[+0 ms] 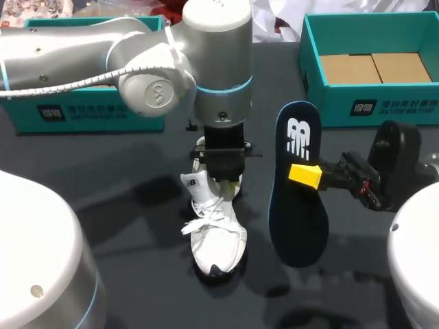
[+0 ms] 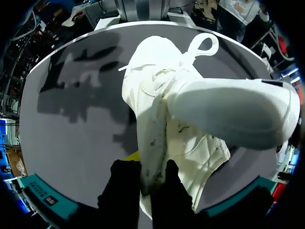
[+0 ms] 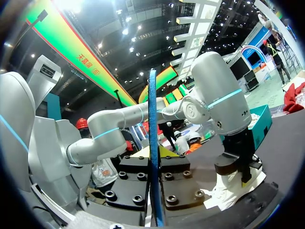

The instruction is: Take the shoe out of the shoebox, open the shoe tongue, remove and reinsert the insole, then place the shoe into the shoebox

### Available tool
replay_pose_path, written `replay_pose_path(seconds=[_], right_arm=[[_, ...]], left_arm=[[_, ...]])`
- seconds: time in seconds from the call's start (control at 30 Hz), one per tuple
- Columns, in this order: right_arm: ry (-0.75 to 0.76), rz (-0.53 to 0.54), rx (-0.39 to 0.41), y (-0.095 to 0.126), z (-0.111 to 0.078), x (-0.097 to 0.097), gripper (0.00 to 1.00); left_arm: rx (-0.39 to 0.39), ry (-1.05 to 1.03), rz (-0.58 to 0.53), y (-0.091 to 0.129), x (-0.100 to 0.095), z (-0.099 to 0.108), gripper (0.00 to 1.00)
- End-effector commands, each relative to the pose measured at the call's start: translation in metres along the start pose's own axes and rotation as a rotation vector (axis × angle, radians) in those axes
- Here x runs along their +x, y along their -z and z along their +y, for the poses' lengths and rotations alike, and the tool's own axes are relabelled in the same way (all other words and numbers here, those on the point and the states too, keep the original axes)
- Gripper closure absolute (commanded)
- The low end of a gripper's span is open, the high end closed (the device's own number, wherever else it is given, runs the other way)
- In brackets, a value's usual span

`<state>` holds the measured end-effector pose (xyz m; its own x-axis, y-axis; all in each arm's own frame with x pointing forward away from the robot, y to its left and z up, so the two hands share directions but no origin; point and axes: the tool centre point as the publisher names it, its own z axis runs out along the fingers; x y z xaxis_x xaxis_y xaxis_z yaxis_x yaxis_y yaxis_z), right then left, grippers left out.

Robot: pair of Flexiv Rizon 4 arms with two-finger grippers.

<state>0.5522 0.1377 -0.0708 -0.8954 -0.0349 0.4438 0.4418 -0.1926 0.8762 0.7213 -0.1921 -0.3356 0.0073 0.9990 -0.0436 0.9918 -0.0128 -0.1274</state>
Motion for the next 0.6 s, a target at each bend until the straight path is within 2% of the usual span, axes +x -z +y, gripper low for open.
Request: replay_pose_path(seconds=[0.03,0.6], right_arm=[[0.000,-0.008,0.000,0.000,-0.001,0.004,1.00],[0.000,-0.008,0.000,0.000,-0.001,0.004,1.00]], left_arm=[[0.014,-0.003,0.020,-0.007,-0.011,0.006,1.00],[0.049,-0.010,0.065,-0.033,-0.016,0.014,1.00]])
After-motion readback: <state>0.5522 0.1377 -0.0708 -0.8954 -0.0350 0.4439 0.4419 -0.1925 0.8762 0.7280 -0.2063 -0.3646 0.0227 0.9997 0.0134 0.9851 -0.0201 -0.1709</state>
